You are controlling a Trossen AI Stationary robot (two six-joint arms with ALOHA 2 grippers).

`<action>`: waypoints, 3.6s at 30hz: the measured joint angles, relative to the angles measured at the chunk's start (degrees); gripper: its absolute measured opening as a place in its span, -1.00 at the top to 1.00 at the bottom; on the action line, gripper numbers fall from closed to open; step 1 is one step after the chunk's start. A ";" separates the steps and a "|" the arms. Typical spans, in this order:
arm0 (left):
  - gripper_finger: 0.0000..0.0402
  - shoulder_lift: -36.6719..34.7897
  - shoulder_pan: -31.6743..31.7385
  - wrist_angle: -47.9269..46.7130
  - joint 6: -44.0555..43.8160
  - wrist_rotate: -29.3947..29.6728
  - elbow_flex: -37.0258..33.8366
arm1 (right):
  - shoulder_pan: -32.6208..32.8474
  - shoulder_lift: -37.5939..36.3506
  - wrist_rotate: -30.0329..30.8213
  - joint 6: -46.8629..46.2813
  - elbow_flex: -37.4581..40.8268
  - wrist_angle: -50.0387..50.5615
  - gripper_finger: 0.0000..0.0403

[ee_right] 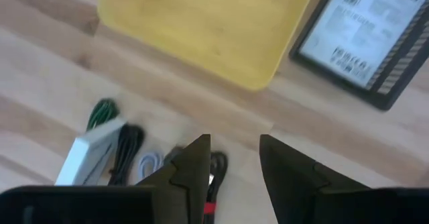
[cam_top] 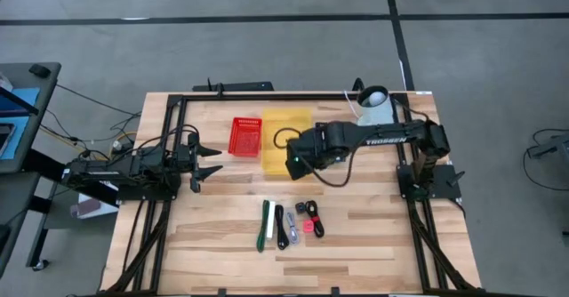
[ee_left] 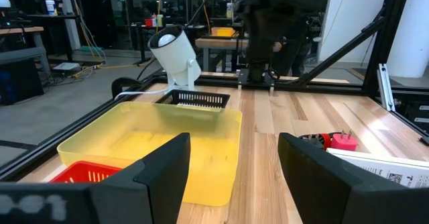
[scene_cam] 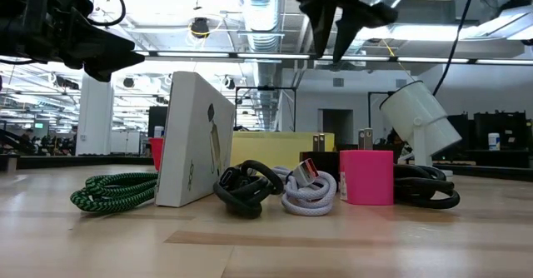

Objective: Pick and place items into bin
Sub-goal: Put the white card reader box into the black bin

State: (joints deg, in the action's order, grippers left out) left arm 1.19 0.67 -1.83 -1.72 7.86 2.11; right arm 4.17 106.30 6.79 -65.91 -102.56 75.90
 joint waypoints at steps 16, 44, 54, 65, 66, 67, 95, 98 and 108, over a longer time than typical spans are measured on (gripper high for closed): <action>-0.10 0.00 0.01 -0.01 0.00 0.01 0.01 | 10.92 3.38 -2.21 -15.71 0.14 -4.95 0.39; -0.10 1.44 0.01 -0.02 0.00 0.06 0.02 | 9.96 9.29 -8.29 -14.03 0.00 -27.46 -0.03; -0.10 1.44 0.01 -0.02 0.00 0.06 0.02 | 10.11 9.29 -7.78 -16.62 0.00 -27.37 -0.09; -0.10 1.44 0.01 -0.02 0.00 0.06 0.02 | 11.33 9.29 -4.31 -16.70 0.00 -28.48 -0.09; -0.10 1.44 0.02 -0.02 0.00 0.06 0.02 | 11.53 9.29 -3.79 -16.84 0.00 -28.53 -0.09; -0.10 1.44 0.00 -0.02 0.00 0.06 0.02 | 11.61 9.29 -3.47 -17.04 0.00 -28.59 -0.09; -0.10 1.44 0.00 -0.02 0.00 0.06 0.02 | 11.44 9.20 -2.41 -15.11 0.00 -61.00 -0.09; -0.10 1.44 0.02 -0.02 0.00 0.04 0.02 | 11.48 9.20 -2.81 -15.82 0.00 -61.30 -0.09; -0.10 1.43 0.02 -0.02 0.00 0.05 0.02 | 10.99 9.20 -2.48 -27.36 0.00 -55.20 -0.09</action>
State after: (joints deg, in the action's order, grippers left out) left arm 2.62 0.69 -1.85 -1.72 7.91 2.13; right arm 15.16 115.50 4.31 -93.26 -102.56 20.71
